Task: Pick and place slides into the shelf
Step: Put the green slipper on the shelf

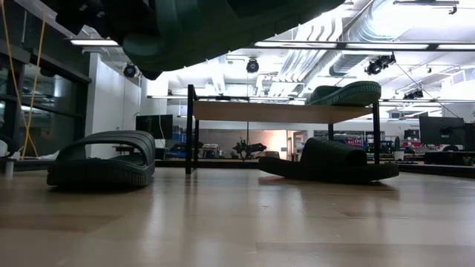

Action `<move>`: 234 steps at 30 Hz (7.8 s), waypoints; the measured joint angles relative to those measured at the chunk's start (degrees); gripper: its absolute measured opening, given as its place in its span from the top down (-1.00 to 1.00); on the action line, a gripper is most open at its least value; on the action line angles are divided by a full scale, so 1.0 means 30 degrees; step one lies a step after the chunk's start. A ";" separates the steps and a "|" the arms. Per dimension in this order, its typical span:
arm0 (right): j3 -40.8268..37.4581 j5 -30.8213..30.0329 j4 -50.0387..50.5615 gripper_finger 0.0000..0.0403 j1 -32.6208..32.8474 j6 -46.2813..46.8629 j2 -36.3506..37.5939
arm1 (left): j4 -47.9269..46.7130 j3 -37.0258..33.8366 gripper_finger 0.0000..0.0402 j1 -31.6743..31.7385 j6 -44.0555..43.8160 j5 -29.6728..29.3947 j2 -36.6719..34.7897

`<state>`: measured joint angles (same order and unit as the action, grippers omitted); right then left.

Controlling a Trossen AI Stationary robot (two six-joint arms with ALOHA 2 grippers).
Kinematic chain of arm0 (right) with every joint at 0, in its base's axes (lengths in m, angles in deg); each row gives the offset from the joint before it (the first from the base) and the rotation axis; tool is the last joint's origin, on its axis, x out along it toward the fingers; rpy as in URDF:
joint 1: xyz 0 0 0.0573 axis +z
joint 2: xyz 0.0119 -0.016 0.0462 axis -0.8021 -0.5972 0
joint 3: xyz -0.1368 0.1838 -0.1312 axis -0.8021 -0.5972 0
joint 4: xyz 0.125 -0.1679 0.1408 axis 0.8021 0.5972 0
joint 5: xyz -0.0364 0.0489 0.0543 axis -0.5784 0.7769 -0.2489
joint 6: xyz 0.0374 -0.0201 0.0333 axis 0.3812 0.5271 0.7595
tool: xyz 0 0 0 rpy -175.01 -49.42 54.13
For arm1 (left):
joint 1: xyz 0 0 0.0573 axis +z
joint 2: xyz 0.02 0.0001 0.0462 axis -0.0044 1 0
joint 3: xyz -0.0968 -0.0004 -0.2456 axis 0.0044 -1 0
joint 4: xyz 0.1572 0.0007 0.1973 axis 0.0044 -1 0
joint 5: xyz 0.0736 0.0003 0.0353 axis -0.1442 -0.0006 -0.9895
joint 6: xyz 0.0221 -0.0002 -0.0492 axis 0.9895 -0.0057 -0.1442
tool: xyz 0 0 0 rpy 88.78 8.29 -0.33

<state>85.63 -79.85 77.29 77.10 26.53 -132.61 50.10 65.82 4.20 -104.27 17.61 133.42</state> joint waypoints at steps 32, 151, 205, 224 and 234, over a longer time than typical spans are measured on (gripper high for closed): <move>0.0000 -0.4125 0.2857 0.99 -0.0007 0.3769 0.1189 | -0.1100 0.0022 -0.06 0.0015 0.1783 -0.4133 -0.1564; -1.2888 -0.8605 -1.5425 1.00 -1.1426 0.9306 0.5858 | -0.5009 0.0000 -0.04 -0.1486 0.2902 -0.7945 -0.6557; -1.2852 -0.6879 -1.1346 1.00 -1.3867 1.2064 0.5880 | -0.4834 0.0000 -0.04 -0.1489 0.2873 -0.7938 -0.6557; -1.2786 -0.7328 -1.1717 1.00 -1.3901 1.2356 0.4270 | -0.4805 0.0000 -0.04 -0.1492 0.2858 -0.7930 -0.6557; -1.2859 -0.7392 -1.2831 0.90 -1.3672 1.0111 0.4182 | -0.4808 0.0000 -0.04 -0.1494 0.2843 -0.7930 -0.6557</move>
<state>47.05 -102.03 38.80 36.09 56.86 -120.07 35.68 65.82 -0.28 -95.74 -6.18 113.74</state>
